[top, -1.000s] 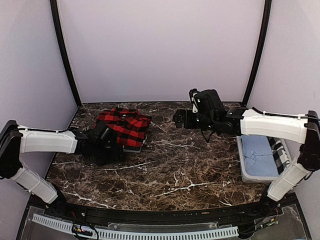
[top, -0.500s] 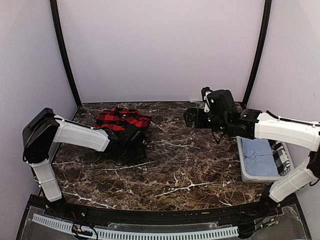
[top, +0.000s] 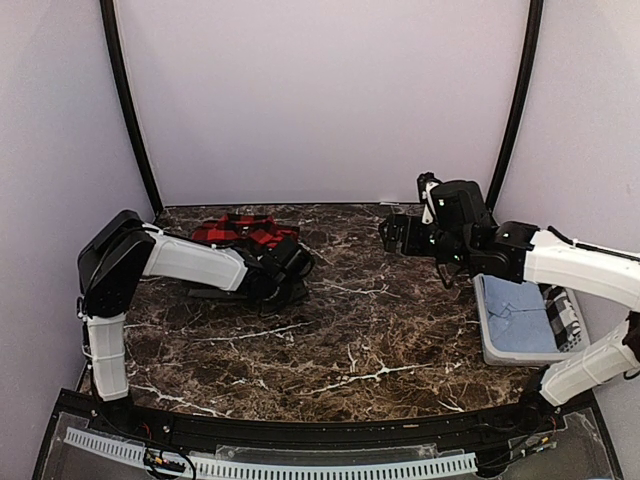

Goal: Fold and stack the long sleeve shirts
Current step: Move the square-folded shirt to the corner of the board.

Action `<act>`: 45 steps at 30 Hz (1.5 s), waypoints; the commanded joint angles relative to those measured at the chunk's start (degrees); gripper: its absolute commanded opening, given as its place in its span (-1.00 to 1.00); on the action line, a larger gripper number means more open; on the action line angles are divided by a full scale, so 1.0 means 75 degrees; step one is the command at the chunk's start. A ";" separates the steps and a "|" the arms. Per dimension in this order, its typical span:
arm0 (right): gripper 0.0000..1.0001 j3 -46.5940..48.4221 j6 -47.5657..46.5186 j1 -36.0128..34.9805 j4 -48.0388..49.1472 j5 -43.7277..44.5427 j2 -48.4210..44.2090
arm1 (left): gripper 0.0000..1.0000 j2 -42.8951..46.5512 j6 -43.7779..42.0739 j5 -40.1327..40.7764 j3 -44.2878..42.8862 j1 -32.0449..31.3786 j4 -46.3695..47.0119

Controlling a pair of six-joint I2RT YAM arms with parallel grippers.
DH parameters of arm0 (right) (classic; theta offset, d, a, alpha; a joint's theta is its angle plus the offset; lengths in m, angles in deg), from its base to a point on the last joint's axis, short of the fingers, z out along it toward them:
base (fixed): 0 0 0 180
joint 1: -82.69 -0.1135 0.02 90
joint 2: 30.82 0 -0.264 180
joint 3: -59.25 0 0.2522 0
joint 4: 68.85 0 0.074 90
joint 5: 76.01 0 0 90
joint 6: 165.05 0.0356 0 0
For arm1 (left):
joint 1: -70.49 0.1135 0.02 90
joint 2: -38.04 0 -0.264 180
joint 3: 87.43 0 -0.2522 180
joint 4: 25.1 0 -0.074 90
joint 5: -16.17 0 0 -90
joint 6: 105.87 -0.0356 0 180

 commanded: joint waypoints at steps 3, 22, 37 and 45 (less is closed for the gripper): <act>0.97 -0.0095 -0.0085 0.0064 -0.0031 0.0022 -0.0176 | 0.04 -0.0319 0.0183 -0.0011 -0.0081 0.1037 -0.0289; 0.97 0.0134 -0.0053 0.0086 -0.0140 -0.0217 0.0096 | 0.03 -0.0997 -0.1133 -0.0922 -0.0983 0.3437 -0.0026; 0.97 0.0636 0.0005 0.0087 -0.0423 -0.0359 0.0594 | 0.05 -0.1856 -0.2171 -0.1393 -0.2415 0.4220 -0.0244; 0.97 0.0923 0.0040 0.0089 -0.0554 -0.0307 0.0766 | 0.11 -0.1689 -0.2713 -0.1909 -0.2588 0.4232 -0.0458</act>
